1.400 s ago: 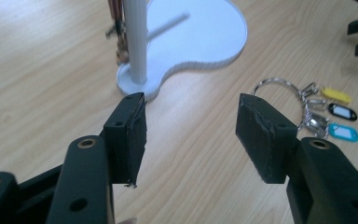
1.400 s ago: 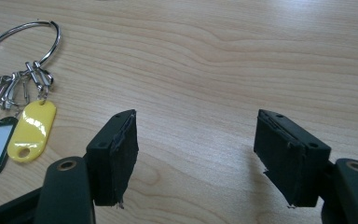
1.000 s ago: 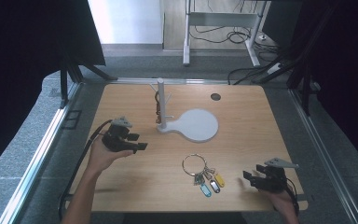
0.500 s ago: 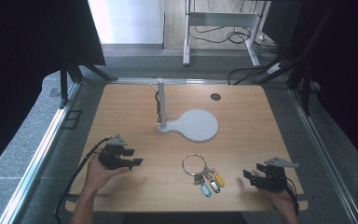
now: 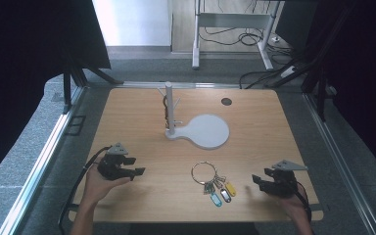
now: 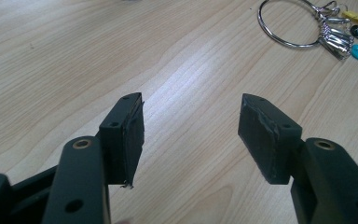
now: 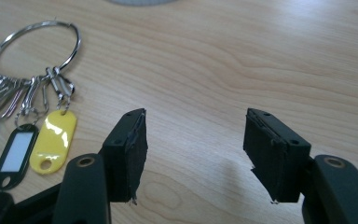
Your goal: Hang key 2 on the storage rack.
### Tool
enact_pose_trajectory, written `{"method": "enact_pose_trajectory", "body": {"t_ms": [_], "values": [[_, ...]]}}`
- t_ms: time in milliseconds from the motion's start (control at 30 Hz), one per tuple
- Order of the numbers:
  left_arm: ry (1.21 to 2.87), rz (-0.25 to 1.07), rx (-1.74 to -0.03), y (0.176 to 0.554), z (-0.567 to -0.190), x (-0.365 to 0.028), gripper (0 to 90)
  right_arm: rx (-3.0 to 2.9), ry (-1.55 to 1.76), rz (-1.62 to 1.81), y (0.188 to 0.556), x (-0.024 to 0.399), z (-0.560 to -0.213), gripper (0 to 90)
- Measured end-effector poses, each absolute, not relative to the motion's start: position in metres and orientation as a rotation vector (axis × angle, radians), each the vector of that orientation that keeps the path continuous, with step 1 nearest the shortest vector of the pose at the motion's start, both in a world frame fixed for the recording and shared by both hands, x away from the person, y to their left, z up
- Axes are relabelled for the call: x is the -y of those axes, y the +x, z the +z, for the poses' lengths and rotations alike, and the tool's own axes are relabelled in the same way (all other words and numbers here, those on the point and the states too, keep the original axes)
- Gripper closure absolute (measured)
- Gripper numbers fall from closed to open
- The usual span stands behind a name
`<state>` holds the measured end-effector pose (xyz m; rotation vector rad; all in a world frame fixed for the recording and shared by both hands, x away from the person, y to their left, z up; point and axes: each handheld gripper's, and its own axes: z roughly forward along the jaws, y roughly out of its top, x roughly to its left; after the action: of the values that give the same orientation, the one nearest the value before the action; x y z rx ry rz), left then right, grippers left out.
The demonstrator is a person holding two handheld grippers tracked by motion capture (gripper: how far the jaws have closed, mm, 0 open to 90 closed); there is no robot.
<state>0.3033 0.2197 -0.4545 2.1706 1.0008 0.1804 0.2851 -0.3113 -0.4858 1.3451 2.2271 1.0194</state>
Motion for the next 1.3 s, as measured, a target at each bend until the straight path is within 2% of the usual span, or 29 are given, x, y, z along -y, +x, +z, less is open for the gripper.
{"method": "enact_pose_trajectory", "body": {"t_ms": [433,500,733,1300], "values": [[2.167,0.143,-0.976,0.299,-0.457,-0.218,40.9,-2.436,1.231,0.91,0.305,0.279,-0.466,46.0],[2.192,0.175,-0.989,0.3,-0.459,-0.218,40.9,-2.482,1.196,0.88,0.31,0.265,-0.462,47.5],[2.198,0.166,-0.977,0.299,-0.459,-0.216,40.9,-2.565,1.118,0.816,0.325,0.235,-0.457,50.2],[2.188,0.232,-0.966,0.29,-0.452,-0.215,41.8,-2.64,1.045,0.748,0.348,0.2,-0.449,55.2]]}}
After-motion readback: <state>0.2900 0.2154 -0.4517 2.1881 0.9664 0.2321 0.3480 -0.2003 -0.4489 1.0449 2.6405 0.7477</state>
